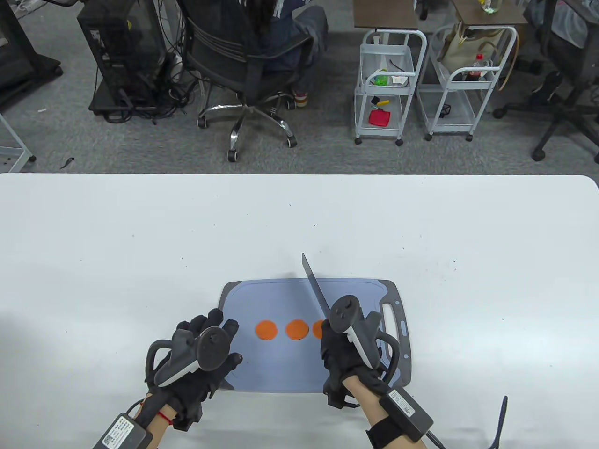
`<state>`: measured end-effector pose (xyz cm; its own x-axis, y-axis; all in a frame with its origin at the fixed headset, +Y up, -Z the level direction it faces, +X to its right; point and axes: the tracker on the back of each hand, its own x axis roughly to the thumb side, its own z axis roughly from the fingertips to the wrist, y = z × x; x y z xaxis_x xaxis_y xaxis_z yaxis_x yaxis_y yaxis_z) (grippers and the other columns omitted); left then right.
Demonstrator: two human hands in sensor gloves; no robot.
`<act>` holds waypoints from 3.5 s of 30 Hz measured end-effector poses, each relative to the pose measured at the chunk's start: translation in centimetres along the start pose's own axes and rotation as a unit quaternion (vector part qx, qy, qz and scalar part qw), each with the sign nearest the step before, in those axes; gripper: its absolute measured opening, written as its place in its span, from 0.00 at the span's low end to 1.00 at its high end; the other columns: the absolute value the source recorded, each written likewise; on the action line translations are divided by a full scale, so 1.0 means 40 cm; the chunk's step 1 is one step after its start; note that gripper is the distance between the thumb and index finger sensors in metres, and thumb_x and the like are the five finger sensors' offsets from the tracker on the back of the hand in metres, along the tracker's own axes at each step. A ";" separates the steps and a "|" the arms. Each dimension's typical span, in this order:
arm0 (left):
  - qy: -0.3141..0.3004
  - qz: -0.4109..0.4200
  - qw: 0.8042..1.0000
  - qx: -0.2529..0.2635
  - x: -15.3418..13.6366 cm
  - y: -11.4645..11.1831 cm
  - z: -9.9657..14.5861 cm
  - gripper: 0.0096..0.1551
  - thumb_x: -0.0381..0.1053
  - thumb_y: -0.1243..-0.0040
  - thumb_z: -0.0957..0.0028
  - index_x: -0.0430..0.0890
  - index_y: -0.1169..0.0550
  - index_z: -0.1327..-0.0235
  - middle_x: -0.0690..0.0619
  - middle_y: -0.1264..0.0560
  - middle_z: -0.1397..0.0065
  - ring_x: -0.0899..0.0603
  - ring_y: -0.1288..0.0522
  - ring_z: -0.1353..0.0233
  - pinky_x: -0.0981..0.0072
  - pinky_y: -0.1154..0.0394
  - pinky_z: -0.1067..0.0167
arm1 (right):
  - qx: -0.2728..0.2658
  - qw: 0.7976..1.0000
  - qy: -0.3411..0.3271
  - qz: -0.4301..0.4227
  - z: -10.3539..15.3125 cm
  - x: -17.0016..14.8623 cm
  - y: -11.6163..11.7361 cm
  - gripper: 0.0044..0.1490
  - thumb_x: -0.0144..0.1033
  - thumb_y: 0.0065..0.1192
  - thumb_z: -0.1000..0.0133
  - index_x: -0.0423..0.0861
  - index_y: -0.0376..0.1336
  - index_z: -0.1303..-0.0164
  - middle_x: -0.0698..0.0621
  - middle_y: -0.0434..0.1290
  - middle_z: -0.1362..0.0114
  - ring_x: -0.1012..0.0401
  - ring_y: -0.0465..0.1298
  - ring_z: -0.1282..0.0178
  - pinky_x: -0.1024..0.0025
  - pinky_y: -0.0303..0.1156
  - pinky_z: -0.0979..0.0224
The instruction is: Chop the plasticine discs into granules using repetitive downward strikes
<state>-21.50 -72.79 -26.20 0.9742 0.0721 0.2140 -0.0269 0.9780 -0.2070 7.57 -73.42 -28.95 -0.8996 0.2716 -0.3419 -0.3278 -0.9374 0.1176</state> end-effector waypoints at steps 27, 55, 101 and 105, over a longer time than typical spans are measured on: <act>-0.007 -0.013 1.000 -0.022 0.014 -0.012 0.002 0.45 0.70 0.52 0.59 0.59 0.34 0.23 0.44 0.42 0.11 0.29 0.36 0.18 0.30 0.44 0.26 | 0.020 1.000 0.001 0.022 0.000 0.025 0.040 0.32 0.54 0.63 0.46 0.39 0.71 0.47 0.52 0.83 0.66 0.63 0.87 0.89 0.59 0.86 0.77; -0.015 -0.018 0.999 -0.030 0.021 -0.016 0.007 0.45 0.70 0.52 0.59 0.59 0.34 0.23 0.44 0.42 0.11 0.29 0.36 0.18 0.30 0.44 0.26 | -0.008 1.000 -0.008 -0.028 -0.002 0.038 0.007 0.32 0.54 0.61 0.45 0.39 0.72 0.46 0.52 0.83 0.65 0.63 0.87 0.88 0.59 0.86 0.76; -0.015 -0.018 0.999 -0.030 0.024 -0.022 0.011 0.46 0.70 0.52 0.59 0.59 0.34 0.22 0.43 0.43 0.11 0.29 0.36 0.18 0.30 0.44 0.26 | 0.010 0.999 0.047 -0.005 -0.006 0.075 0.058 0.33 0.55 0.61 0.45 0.38 0.70 0.47 0.54 0.82 0.67 0.63 0.86 0.89 0.58 0.86 0.77; -0.013 -0.009 0.999 -0.029 0.015 -0.021 0.014 0.46 0.70 0.52 0.59 0.59 0.34 0.22 0.43 0.43 0.11 0.29 0.36 0.18 0.30 0.44 0.26 | 0.021 0.999 0.043 -0.021 -0.033 0.077 0.048 0.32 0.55 0.60 0.45 0.40 0.71 0.47 0.54 0.82 0.66 0.63 0.87 0.88 0.59 0.86 0.76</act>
<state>-21.01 -73.45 -25.37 0.9683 0.0594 0.2427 0.0051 0.9665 -0.2568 4.53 -74.68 -31.02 -0.8576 0.2894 -0.4253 -0.3780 -0.9152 0.1396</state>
